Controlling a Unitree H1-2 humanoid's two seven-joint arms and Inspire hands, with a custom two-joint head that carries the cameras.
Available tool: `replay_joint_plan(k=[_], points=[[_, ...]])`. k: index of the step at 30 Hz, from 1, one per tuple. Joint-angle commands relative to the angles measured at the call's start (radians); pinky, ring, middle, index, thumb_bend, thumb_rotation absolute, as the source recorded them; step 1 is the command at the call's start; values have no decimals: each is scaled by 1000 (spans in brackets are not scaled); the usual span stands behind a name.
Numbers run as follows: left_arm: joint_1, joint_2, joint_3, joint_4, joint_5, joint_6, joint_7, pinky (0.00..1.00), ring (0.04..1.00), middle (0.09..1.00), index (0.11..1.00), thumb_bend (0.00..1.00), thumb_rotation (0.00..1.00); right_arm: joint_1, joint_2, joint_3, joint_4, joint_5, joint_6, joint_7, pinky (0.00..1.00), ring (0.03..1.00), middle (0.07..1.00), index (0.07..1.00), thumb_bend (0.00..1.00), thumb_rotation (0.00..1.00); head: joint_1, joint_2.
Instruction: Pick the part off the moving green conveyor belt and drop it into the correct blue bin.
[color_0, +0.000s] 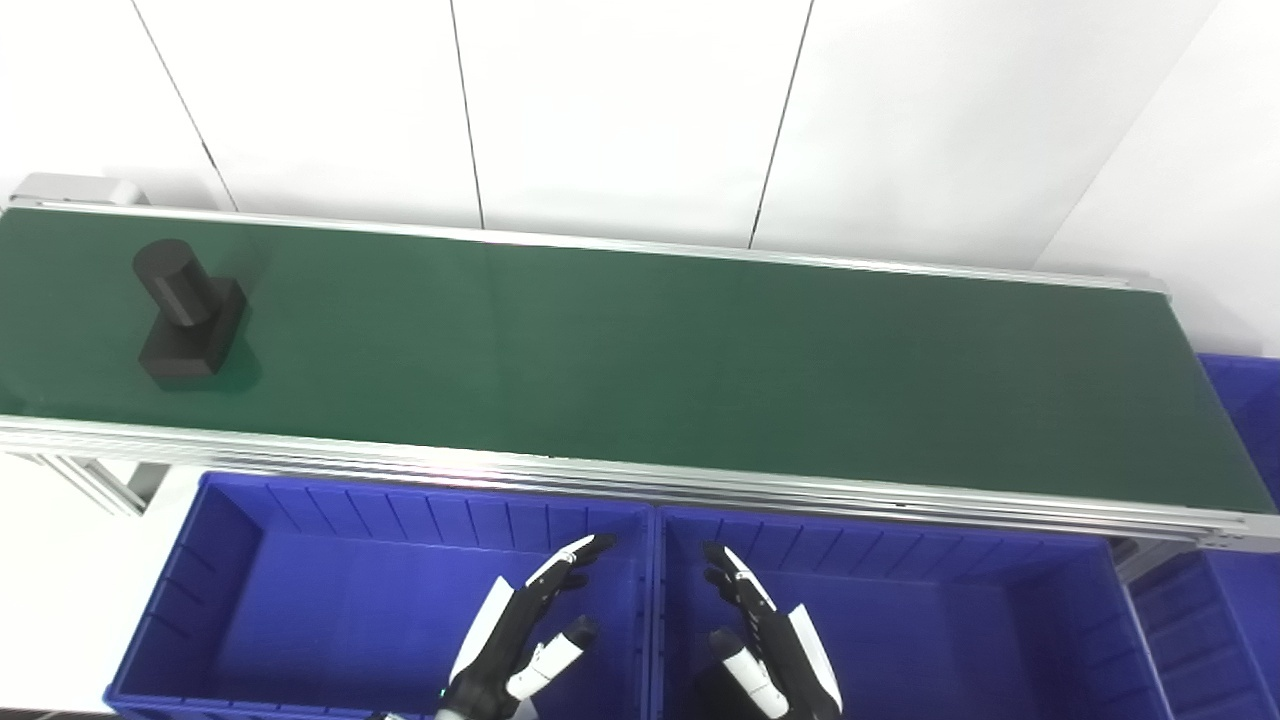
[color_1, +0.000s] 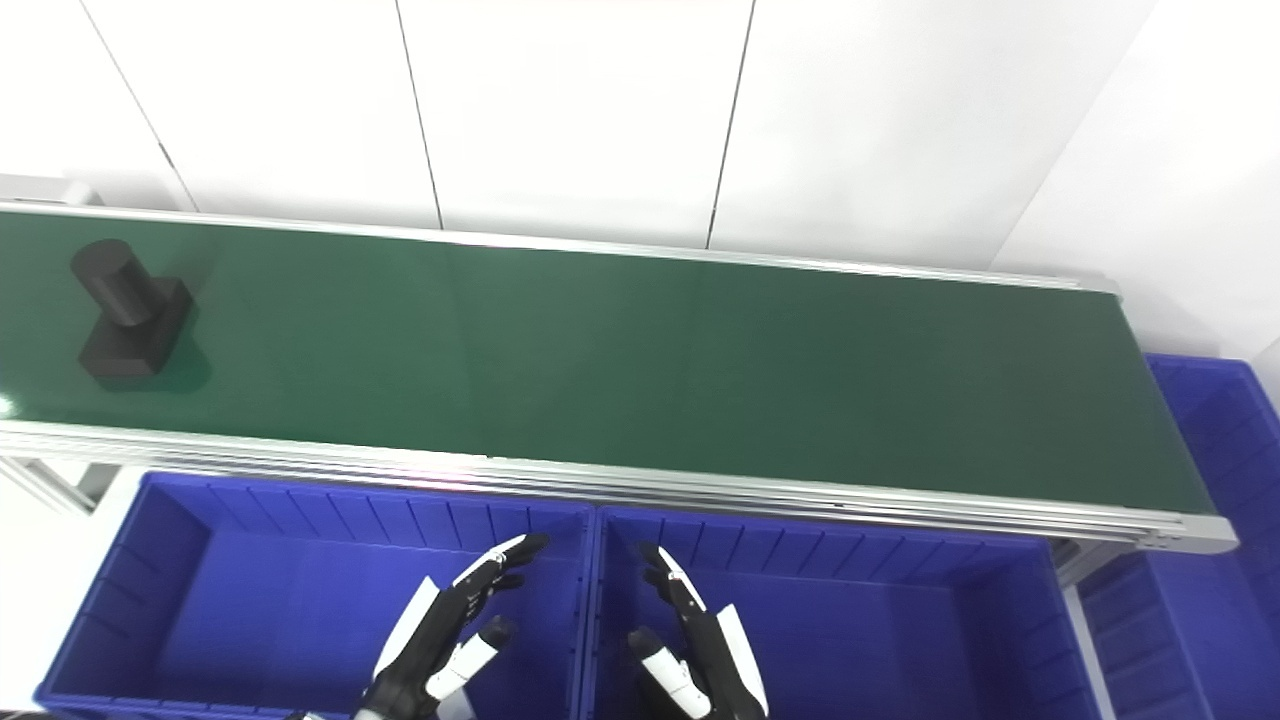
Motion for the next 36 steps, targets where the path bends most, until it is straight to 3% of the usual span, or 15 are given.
replay_joint_plan(k=[1,19,28,36], points=[[-21,9,-8,-13,11,-42,21,825,890,897,855,717,1000,-16,9,-7,-10,7,-44,10,923,900,944,937,808,963,0,1],[-37,28,-47,-1,11,-42,64,842,893,899,867,733,1000,-18,12,-8,-6,-4,-44,2,920,901,940,937,798,956,0,-7],[-48,11,-60,28,11,-42,73,822,888,889,856,733,1000,-18,7,-22,7,10,-44,11,940,914,945,935,813,969,110,-41],[-63,6,-71,56,26,-42,92,796,874,885,855,700,1000,-34,-1,-11,31,-2,-44,-8,956,912,948,946,770,1000,123,-61]])
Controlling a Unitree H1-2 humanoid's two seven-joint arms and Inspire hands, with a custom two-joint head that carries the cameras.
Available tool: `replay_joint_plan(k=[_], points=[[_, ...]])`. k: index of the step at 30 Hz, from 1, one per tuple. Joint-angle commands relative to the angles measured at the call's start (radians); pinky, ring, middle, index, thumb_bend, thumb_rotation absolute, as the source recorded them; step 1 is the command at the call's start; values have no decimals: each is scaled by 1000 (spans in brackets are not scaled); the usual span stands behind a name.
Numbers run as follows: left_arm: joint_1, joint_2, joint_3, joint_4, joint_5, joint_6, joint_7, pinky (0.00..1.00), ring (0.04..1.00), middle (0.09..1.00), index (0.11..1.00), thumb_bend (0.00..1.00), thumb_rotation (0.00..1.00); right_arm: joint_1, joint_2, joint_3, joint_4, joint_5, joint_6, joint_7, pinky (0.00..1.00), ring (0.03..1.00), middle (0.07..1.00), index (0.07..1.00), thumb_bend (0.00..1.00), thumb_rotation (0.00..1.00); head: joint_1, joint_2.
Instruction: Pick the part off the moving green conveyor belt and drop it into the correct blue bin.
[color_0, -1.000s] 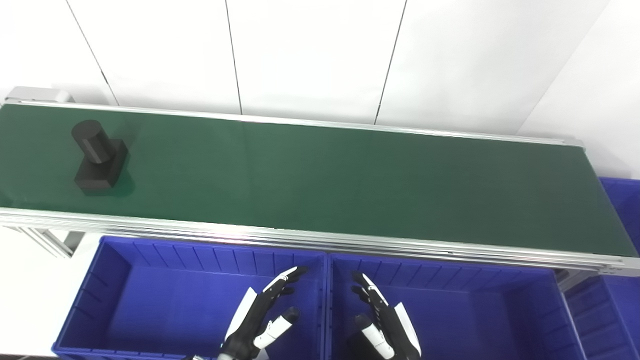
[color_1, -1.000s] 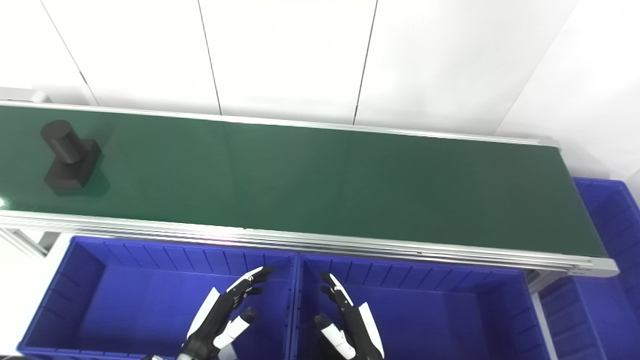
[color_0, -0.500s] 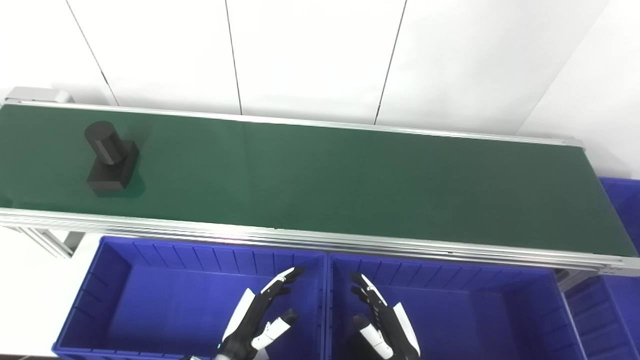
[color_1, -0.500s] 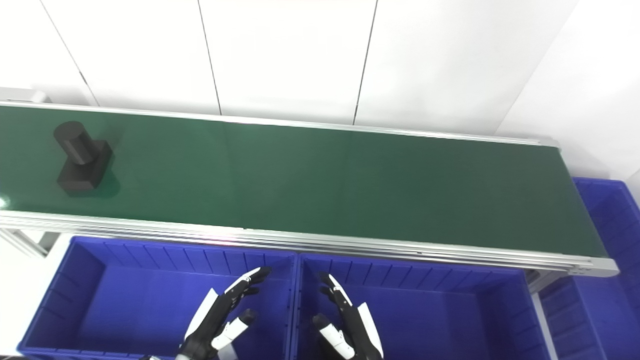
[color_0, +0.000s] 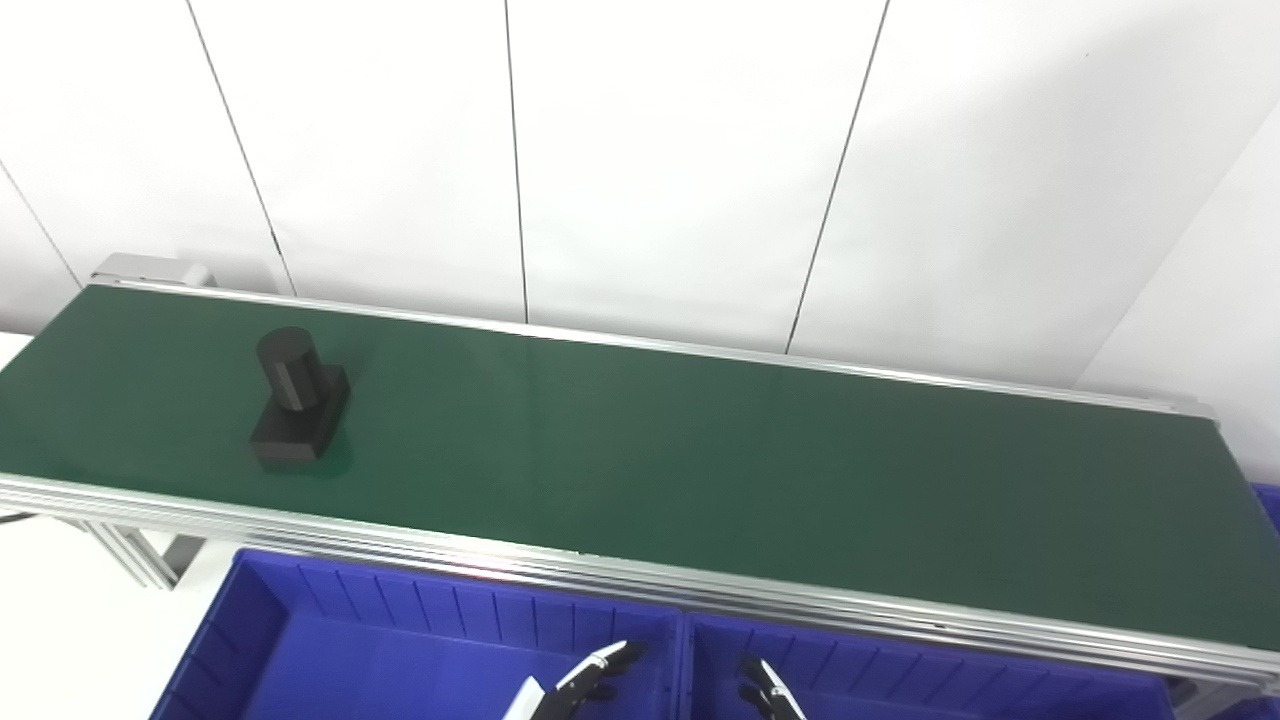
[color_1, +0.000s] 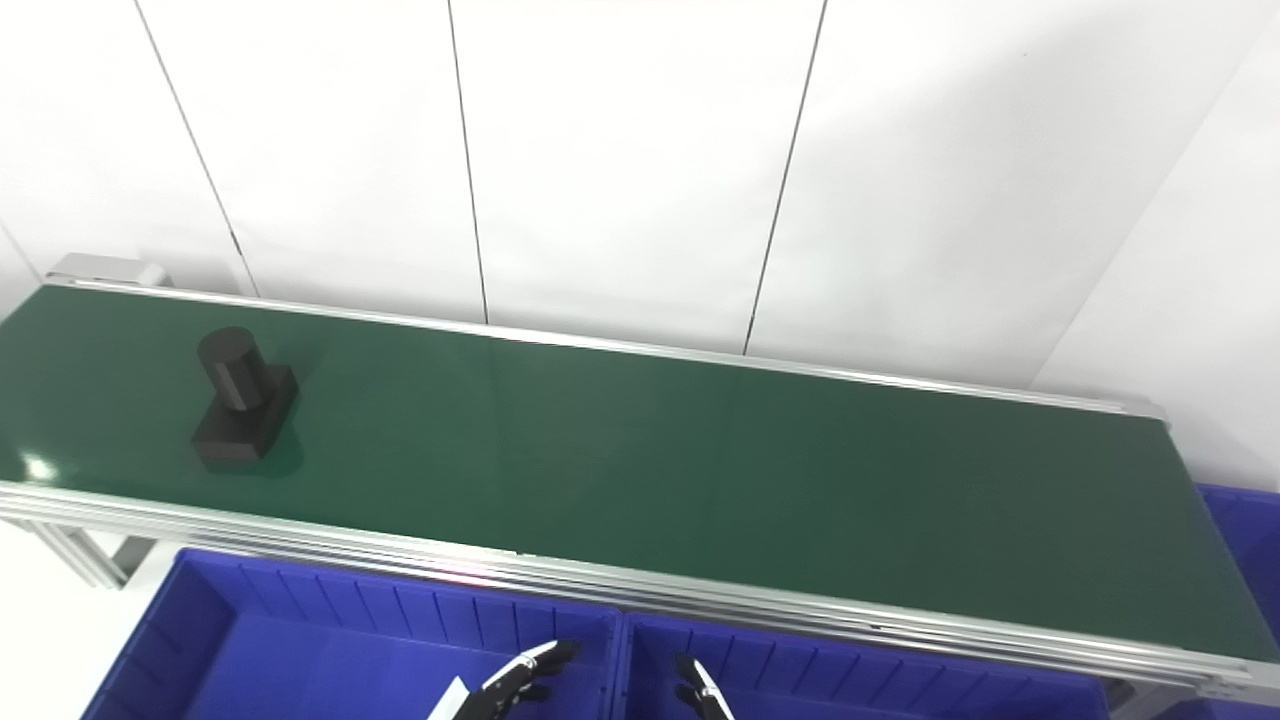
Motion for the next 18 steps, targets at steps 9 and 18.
replay_joint_plan(k=[9,18], points=[[-29,-16,-11,15,4,-41,27,782,867,875,838,737,1000,-16,-2,-13,4,23,-44,13,963,922,955,948,766,1000,40,-13],[-37,-30,-8,47,-12,-41,16,767,859,867,823,740,1000,-29,-4,-12,37,15,-44,0,964,905,948,958,759,1000,61,-54]])
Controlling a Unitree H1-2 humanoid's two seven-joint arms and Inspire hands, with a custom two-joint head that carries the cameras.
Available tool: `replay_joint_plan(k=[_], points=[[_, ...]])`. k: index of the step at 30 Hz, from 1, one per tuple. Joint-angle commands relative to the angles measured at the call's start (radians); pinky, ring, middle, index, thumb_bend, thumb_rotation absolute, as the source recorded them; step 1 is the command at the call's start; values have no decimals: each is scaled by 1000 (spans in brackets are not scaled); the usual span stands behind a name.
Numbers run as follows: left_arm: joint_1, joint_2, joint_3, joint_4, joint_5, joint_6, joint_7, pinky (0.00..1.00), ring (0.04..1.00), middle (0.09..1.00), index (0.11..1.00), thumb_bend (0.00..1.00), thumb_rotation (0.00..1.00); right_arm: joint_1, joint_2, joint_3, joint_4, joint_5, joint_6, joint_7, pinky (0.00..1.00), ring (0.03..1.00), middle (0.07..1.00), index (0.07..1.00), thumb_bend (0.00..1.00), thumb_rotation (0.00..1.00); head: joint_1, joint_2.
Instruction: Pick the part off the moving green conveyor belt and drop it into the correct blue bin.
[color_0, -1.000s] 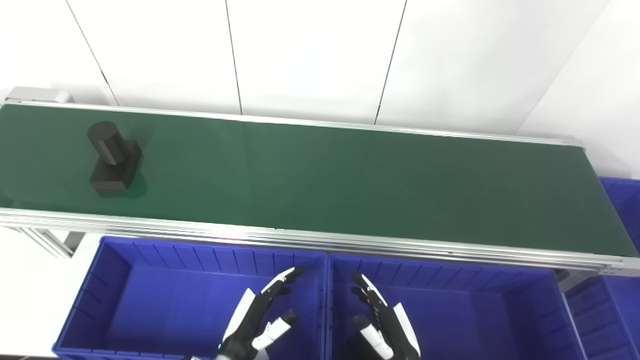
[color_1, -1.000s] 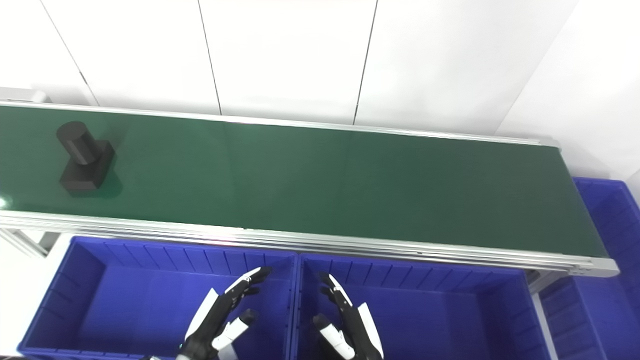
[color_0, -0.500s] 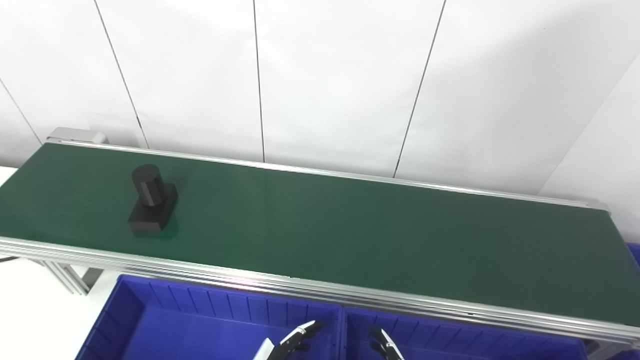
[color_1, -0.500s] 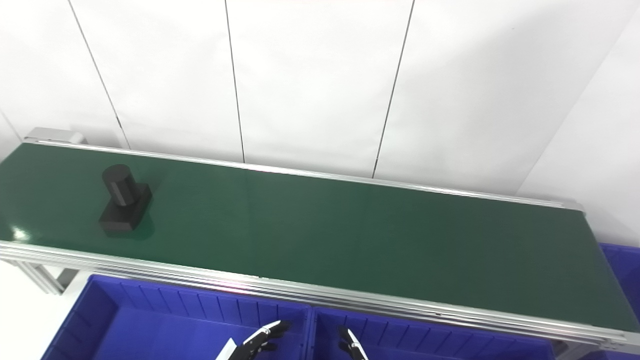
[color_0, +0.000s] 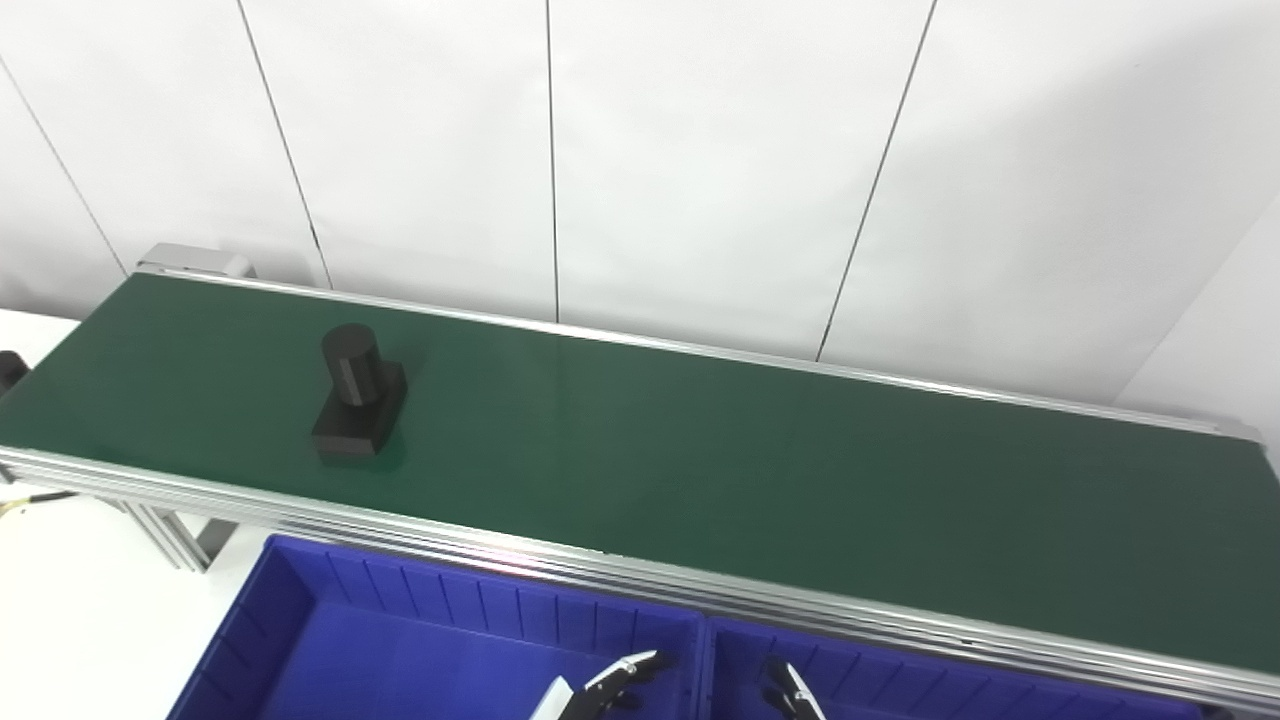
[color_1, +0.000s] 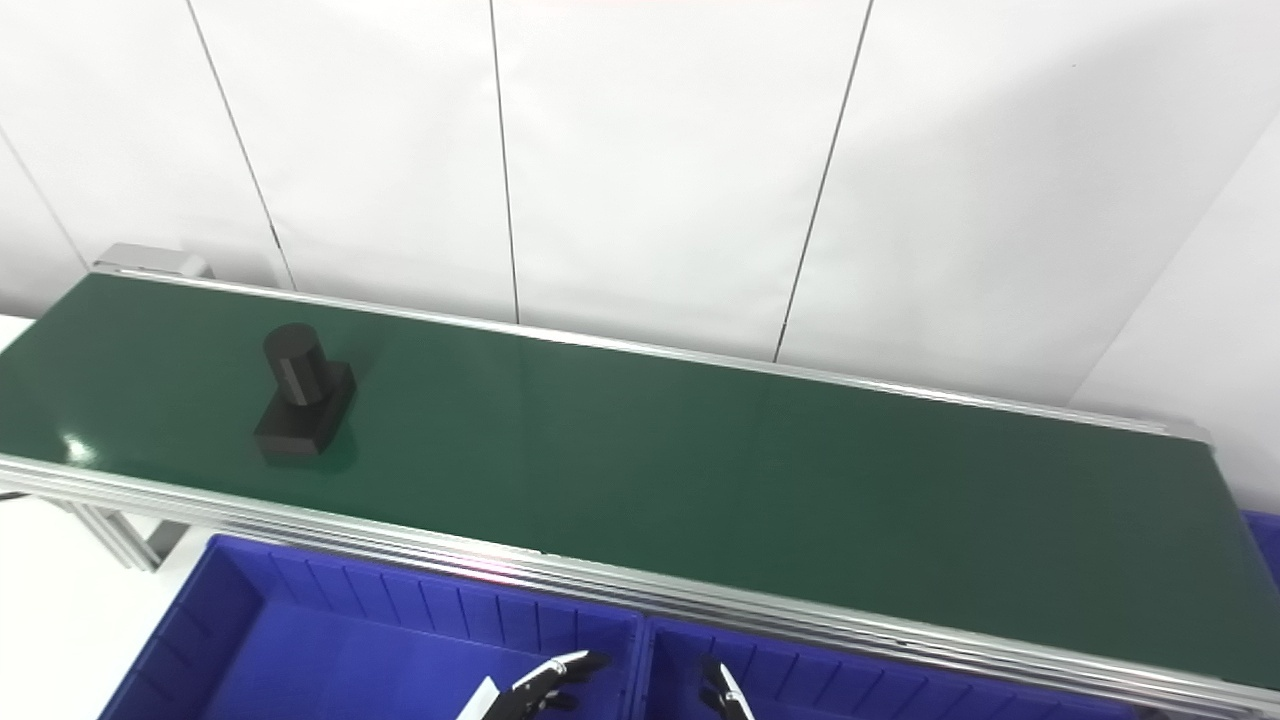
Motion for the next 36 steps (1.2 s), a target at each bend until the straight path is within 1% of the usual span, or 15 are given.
replay_joint_plan(k=[1,5,10,14,19,25,29,32,36], points=[[-21,-11,1,-12,-10,-40,0,765,858,867,822,746,1000,-14,-4,1,6,3,-34,-15,965,906,949,958,756,1000,0,-3],[-25,-12,-2,-5,0,-40,9,760,855,862,823,765,1000,-15,-6,-3,10,10,-34,-3,974,921,955,953,757,1000,4,-4],[-26,-12,-4,-2,-3,-40,12,754,852,859,818,754,1000,-15,-6,0,6,6,-34,-10,964,911,952,952,750,1000,0,-6],[-28,-12,-5,3,-3,-40,13,754,851,858,815,766,1000,-15,-2,-7,13,16,-34,4,978,917,951,953,744,1000,-4,-11],[-29,-12,-5,3,-5,-40,8,755,853,861,818,743,1000,-16,0,-9,17,15,-34,5,965,906,946,948,751,1000,-6,-15],[-33,-16,-3,13,-5,-40,7,755,853,860,816,771,1000,-20,-1,-8,22,14,-34,3,948,900,941,946,762,1000,-3,-21],[-37,-18,-3,21,-9,-40,5,754,851,859,814,771,998,-22,-1,-10,27,18,-34,9,953,901,939,945,760,1000,-1,-30],[-41,-20,-3,33,-12,-40,4,751,849,859,810,777,995,-25,0,-9,37,17,-34,6,949,892,937,946,752,1000,3,-52],[-43,-18,-10,38,10,-40,22,733,838,851,805,775,1000,-26,2,-11,43,20,-34,10,940,884,931,942,757,1000,5,-52]])
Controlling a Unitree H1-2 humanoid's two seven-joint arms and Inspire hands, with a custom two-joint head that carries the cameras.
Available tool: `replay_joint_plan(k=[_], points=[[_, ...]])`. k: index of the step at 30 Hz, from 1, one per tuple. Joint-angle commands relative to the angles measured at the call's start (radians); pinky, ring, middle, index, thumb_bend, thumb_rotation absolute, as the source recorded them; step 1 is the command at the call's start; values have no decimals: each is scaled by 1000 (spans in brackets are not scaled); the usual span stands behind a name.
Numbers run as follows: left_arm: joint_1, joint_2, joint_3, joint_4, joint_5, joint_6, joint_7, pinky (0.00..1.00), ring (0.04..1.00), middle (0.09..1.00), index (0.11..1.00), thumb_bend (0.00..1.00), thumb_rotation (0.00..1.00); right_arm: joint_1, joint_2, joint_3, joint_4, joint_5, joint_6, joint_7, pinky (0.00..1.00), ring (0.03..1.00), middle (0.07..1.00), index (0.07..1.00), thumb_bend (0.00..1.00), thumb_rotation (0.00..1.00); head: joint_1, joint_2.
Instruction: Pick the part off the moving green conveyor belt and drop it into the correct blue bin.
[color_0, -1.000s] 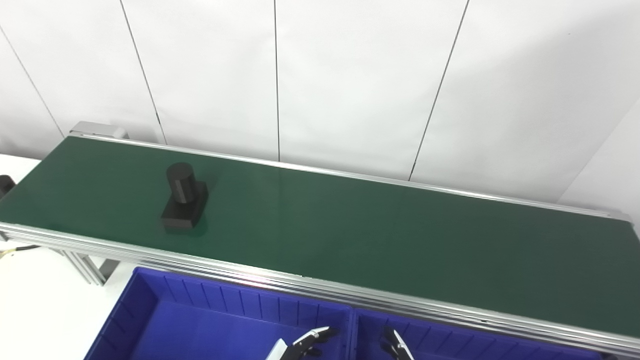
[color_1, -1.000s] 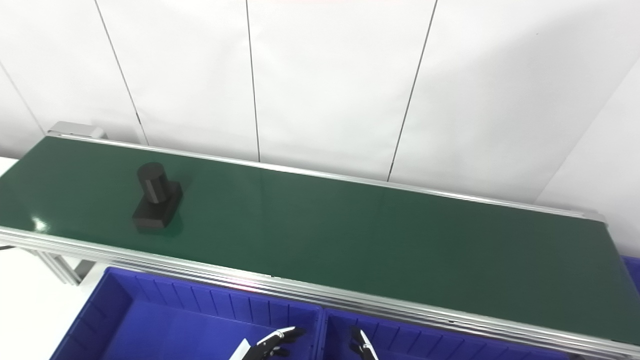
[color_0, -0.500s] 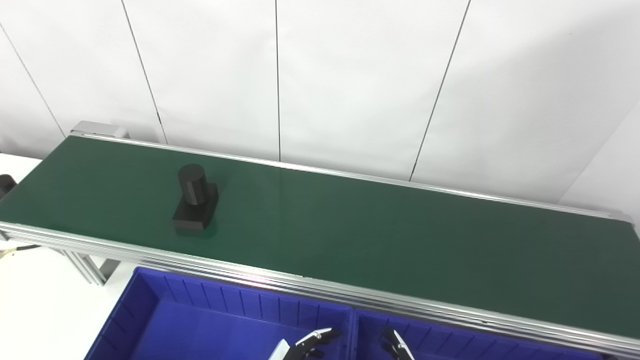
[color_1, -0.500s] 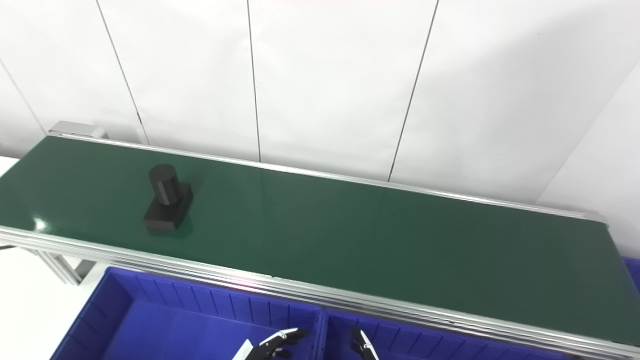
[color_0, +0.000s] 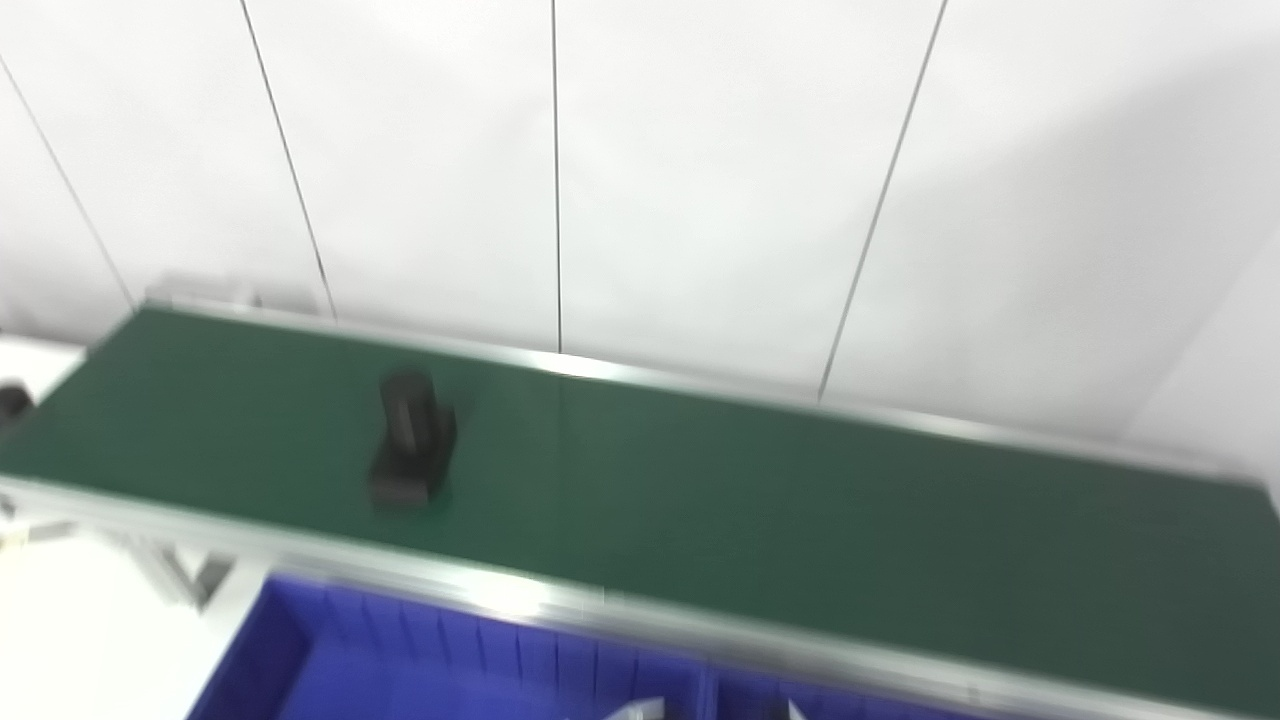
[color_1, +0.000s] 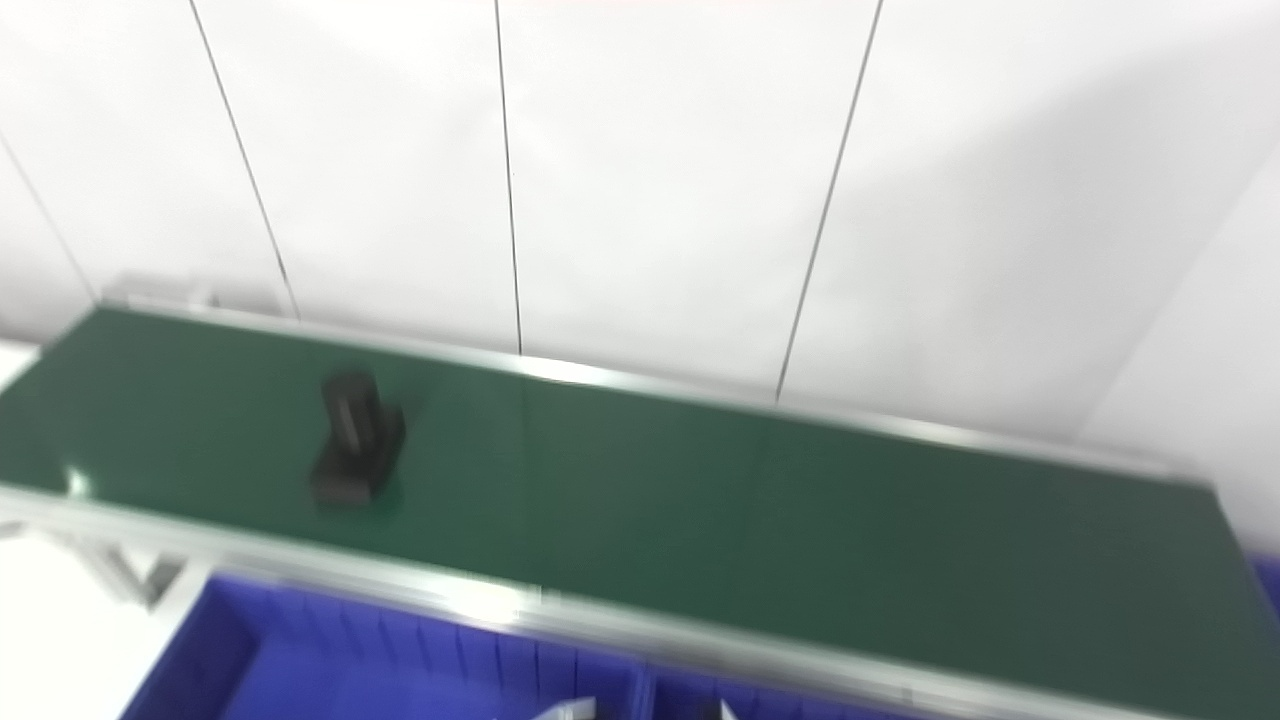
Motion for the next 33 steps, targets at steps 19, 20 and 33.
replay_joint_plan(k=[19,20,33], points=[[-12,2,-6,-28,-13,-40,3,742,844,857,808,813,991,51,-44,9,-188,3,-16,6,881,860,914,936,799,995,3,30],[-12,2,-5,-28,-14,-40,1,744,845,858,809,812,991,56,-51,12,-210,4,-16,8,871,858,911,934,804,993,3,30],[-11,1,10,-35,-31,-40,-32,763,852,864,822,814,976,97,-93,30,-684,1,-16,-29,737,801,845,867,810,981,-11,36]])
